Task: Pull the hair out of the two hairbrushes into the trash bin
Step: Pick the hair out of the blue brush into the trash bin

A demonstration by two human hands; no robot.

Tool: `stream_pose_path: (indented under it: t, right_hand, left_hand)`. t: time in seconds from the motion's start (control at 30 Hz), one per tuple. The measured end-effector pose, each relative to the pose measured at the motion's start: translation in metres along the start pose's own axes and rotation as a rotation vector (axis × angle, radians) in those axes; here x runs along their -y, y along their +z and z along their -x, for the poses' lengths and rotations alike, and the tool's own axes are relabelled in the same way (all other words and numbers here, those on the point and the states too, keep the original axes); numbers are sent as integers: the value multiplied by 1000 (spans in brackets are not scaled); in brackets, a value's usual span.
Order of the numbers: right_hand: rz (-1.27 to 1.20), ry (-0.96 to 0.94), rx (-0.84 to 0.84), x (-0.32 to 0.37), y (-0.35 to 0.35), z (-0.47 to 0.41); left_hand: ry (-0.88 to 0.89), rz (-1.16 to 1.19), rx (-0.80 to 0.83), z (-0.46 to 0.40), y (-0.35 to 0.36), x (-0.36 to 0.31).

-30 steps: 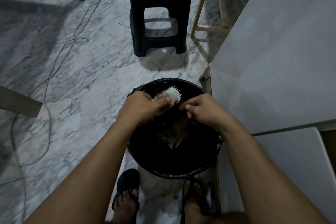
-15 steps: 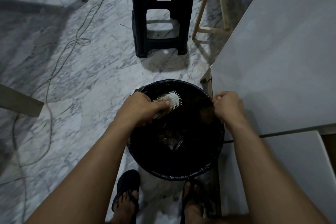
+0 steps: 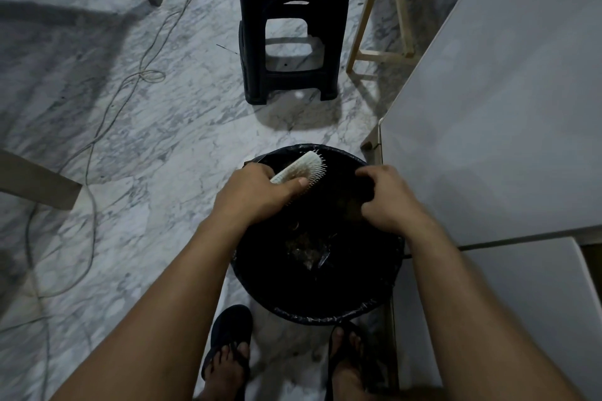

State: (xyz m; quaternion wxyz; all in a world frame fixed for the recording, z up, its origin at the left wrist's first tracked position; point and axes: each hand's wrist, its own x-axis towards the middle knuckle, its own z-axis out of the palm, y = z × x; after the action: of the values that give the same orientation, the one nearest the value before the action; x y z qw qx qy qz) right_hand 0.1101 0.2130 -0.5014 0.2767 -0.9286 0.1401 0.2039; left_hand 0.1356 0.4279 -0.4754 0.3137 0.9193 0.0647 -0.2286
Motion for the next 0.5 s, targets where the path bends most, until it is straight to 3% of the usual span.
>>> stream_pose_path:
  t: [0.1,0.2,0.27,0.37,0.5]
  right_hand:
    - [-217,-78,-39,10,-3,1]
    - [-665,-74,211,21,1,4]
    - [-828,-50,339,22,6,4]
    - [-901,6,425,20,4,6]
    - [-743,-96,516,22,-4,13]
  left_hand:
    - [41,-6,52,1,3,-3]
    - [69,58,109,0,7,-7]
    - [85,112,124,0,10,-9]
    - [126,141,86,-1,12,-11]
    - [123,138,65,-2,11,-12]
